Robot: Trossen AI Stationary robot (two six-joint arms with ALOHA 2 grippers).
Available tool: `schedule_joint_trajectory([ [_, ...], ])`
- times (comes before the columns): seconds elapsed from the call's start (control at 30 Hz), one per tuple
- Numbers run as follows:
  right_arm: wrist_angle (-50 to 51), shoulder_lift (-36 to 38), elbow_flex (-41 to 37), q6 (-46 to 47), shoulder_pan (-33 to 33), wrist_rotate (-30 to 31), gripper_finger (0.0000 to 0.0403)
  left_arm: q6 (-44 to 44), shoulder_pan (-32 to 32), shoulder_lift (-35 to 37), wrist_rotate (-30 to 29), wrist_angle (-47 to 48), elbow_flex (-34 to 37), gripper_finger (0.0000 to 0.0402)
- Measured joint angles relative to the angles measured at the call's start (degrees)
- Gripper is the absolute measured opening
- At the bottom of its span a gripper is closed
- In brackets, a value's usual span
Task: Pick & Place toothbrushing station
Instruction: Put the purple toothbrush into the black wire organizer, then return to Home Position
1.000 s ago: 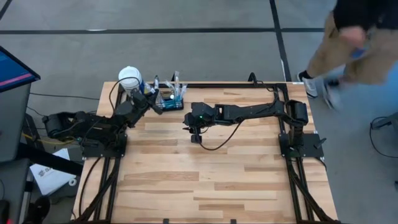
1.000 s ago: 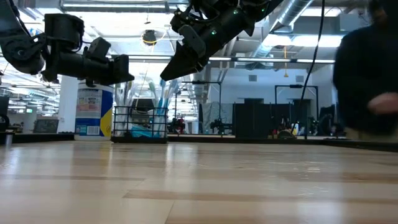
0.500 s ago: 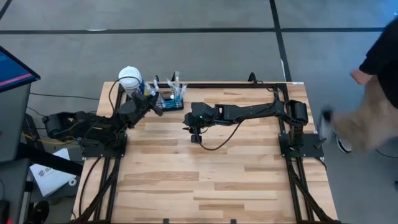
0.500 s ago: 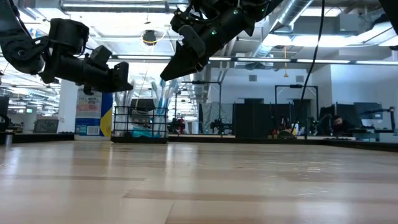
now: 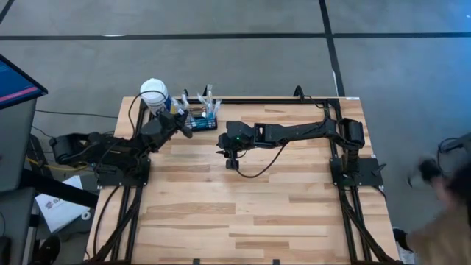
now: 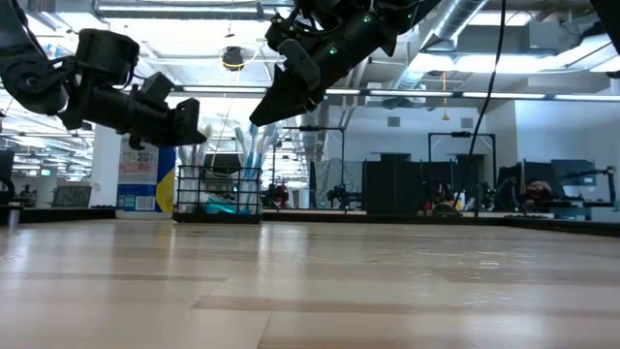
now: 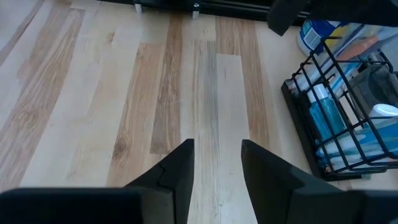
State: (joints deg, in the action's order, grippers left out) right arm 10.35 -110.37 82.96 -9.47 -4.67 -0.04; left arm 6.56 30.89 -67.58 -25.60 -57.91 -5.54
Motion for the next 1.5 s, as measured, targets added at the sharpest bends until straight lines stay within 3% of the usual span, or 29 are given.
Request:
schedule_joint_trajectory([
  [0.27, 0.0, 0.0, 0.0, 0.0, 0.0, 0.0, 0.0123, -0.2, 0.0, 0.9, 0.0, -0.2, 0.0, 0.0063],
  [0.67, 0.0, 0.0, 0.0, 0.0, -0.3, 0.0, 0.0123, -0.2, 0.0, 1.0, 0.7, -0.5, 0.0, 0.0161],
  [0.9, 0.0, 0.0, 0.0, 0.0, -0.4, 0.0, 0.0123, -0.3, 0.0, 5.1, 0.8, -0.9, 0.0, 0.0207],
  [1.23, 0.2, 0.4, -0.1, -0.1, -0.8, 0.0, 0.0121, -0.6, -1.9, 14.7, 0.8, -0.8, 0.0, 0.0233],
  [1.5, 4.1, 7.3, -0.1, -1.5, -0.7, 0.0, 0.0095, -9.4, -8.3, 22.3, 0.9, -0.1, 0.0, 0.0233],
])
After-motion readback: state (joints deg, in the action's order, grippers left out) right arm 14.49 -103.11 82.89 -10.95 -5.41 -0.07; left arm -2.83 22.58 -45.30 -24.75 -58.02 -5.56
